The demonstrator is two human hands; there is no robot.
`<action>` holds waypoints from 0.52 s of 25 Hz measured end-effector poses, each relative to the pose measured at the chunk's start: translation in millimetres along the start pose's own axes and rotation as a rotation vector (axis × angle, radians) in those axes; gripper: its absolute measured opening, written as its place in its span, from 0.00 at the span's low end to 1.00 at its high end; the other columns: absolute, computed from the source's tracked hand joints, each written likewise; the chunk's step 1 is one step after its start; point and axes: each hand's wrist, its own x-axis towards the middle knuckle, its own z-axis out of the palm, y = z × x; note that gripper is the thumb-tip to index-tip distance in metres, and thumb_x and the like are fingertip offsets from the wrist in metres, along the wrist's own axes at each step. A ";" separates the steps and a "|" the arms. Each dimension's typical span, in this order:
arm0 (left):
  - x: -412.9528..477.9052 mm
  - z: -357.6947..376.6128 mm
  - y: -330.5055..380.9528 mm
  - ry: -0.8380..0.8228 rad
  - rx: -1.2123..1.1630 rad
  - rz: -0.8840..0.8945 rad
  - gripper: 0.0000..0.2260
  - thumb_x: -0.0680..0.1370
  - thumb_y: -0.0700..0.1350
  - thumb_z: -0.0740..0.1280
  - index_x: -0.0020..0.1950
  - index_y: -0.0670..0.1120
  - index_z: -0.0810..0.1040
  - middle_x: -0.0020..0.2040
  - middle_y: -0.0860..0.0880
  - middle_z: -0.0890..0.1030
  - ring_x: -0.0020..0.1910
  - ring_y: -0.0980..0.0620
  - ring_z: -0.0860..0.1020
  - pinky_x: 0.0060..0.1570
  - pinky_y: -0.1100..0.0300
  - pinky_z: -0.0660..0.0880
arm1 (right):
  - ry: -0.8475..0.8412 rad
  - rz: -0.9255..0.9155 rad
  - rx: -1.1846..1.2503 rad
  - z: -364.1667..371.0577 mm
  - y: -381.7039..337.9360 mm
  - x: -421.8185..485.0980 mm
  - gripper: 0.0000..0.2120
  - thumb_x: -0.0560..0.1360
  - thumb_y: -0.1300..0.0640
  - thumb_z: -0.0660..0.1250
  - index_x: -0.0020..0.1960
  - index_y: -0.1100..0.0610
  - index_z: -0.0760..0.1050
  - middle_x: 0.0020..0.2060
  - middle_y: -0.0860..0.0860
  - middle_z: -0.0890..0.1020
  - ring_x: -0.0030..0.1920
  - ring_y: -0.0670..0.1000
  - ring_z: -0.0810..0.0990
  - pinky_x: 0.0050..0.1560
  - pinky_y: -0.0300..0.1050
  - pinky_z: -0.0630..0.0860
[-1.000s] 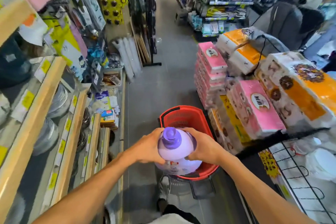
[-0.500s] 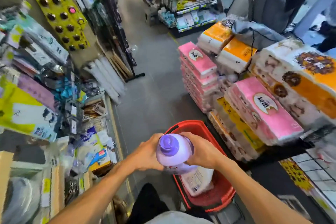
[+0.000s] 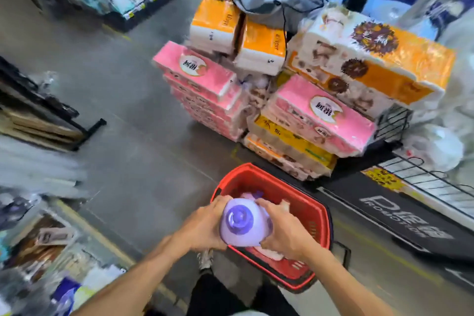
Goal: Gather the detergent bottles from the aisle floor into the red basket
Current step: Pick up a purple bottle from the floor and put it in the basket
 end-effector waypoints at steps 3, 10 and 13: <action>42.7 -12.5 -25.2 -0.097 0.039 0.126 0.39 0.61 0.58 0.75 0.69 0.58 0.64 0.62 0.60 0.71 0.59 0.51 0.77 0.52 0.53 0.77 | 0.068 0.101 0.188 20.1 6.7 15.0 0.39 0.67 0.45 0.73 0.75 0.42 0.65 0.58 0.36 0.75 0.59 0.53 0.80 0.62 0.56 0.75; 152.9 55.7 -80.6 -0.320 0.178 0.241 0.46 0.62 0.59 0.78 0.76 0.49 0.64 0.69 0.52 0.72 0.66 0.52 0.74 0.60 0.61 0.70 | 0.139 0.353 0.405 97.7 79.2 52.7 0.38 0.68 0.46 0.79 0.70 0.31 0.60 0.60 0.25 0.69 0.60 0.34 0.73 0.57 0.29 0.69; 195.5 103.7 -114.0 -0.407 0.221 0.206 0.49 0.65 0.53 0.77 0.81 0.44 0.58 0.77 0.44 0.66 0.74 0.44 0.69 0.67 0.53 0.72 | 0.074 0.428 0.413 141.8 130.8 79.3 0.37 0.67 0.44 0.77 0.70 0.35 0.63 0.61 0.29 0.72 0.57 0.35 0.73 0.50 0.25 0.66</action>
